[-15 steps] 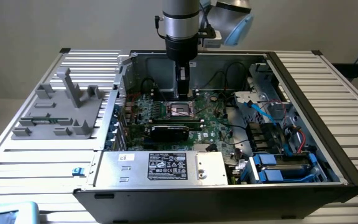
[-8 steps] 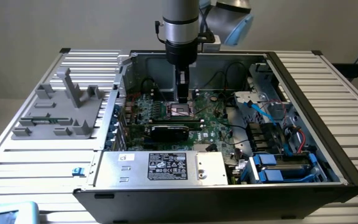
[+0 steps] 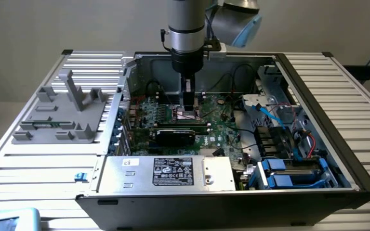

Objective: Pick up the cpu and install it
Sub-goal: 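Place the cpu into insertion slot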

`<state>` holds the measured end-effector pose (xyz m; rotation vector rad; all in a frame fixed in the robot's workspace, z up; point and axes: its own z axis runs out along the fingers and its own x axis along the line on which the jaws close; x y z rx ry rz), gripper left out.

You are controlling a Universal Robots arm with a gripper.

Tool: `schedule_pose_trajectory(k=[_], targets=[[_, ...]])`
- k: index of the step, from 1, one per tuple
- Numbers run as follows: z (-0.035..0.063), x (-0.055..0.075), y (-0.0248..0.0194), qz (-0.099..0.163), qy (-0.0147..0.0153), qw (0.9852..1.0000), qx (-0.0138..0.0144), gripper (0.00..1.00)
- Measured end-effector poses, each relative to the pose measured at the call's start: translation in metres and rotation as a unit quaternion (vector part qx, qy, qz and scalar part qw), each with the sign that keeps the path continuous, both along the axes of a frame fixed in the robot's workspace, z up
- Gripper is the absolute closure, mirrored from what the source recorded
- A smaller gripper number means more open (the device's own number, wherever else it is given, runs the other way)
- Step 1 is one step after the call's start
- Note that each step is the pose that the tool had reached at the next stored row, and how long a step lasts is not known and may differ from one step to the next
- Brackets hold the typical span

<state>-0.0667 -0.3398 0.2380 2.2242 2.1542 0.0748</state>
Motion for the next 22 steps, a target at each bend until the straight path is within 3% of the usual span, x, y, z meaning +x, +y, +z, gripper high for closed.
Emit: schedule_pose_trajectory(k=[9,22], targets=[[-0.0144,0.000,0.0000,0.000,0.0000,1.0000,0.0009,0.45],[-0.0218,-0.004,0.0000,0.000,0.0014,1.0000,0.0011,0.45]])
